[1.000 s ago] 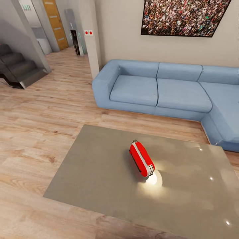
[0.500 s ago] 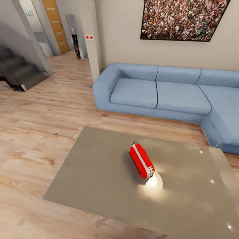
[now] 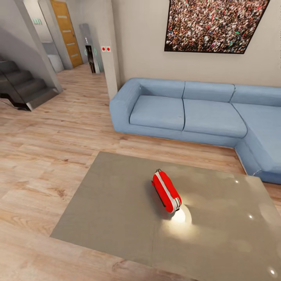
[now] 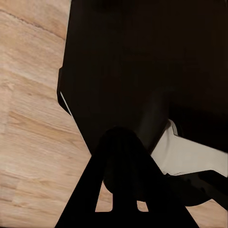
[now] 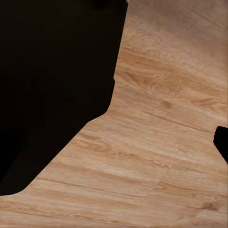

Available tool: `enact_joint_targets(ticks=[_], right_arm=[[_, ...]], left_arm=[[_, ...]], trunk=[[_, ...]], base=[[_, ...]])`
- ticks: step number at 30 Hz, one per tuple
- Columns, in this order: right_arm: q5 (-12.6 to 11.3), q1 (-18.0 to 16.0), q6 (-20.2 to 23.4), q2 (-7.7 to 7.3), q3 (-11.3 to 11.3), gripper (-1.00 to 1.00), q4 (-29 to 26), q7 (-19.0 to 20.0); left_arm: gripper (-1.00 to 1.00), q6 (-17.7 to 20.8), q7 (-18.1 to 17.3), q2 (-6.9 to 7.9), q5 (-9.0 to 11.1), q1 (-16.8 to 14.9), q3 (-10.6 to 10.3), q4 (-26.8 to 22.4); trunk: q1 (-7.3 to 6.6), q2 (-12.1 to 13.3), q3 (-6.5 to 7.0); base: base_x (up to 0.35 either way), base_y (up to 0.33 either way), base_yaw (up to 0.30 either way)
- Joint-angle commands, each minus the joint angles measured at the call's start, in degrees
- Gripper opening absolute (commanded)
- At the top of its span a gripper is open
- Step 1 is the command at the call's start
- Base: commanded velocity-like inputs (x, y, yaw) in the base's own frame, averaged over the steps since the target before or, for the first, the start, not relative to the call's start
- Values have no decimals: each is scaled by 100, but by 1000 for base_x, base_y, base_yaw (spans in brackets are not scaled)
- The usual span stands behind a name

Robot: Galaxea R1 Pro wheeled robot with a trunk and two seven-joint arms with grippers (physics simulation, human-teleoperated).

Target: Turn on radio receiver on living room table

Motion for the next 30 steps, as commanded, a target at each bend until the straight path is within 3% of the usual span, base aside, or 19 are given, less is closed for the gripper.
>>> enact_joint_targets(ticks=[1, 10, 19, 24, 30], right_arm=[[0, 4, -10, 3, 0, 100, 0, 0], [0, 11, -20, -4, 2, 100, 0, 32], [43, 11, 4, -47, 33, 100, -11, 55], [82, 11, 8, -48, 330, 100, -17, 54], [74, 11, 9, -53, 387, 100, -18, 54]], left_arm=[[-100, -7, 0, -3, 2, 2, 0, 0], [-100, -20, -1, 12, 8, 12, 0, 0], [-100, 0, -1, 137, -11, 13, 0, -12], [-100, -17, -1, 151, -41, 14, 6, -54], [-100, -13, -1, 153, -34, 14, 4, -63]], trunk=[[0, 0, 10], [0, 0, 88], [0, 0, 100], [0, 0, 100], [0, 0, 100]], base=[[0, 0, 0], [0, 0, 0], [0, 0, 0], [0, 0, 0], [0, 0, 0]])
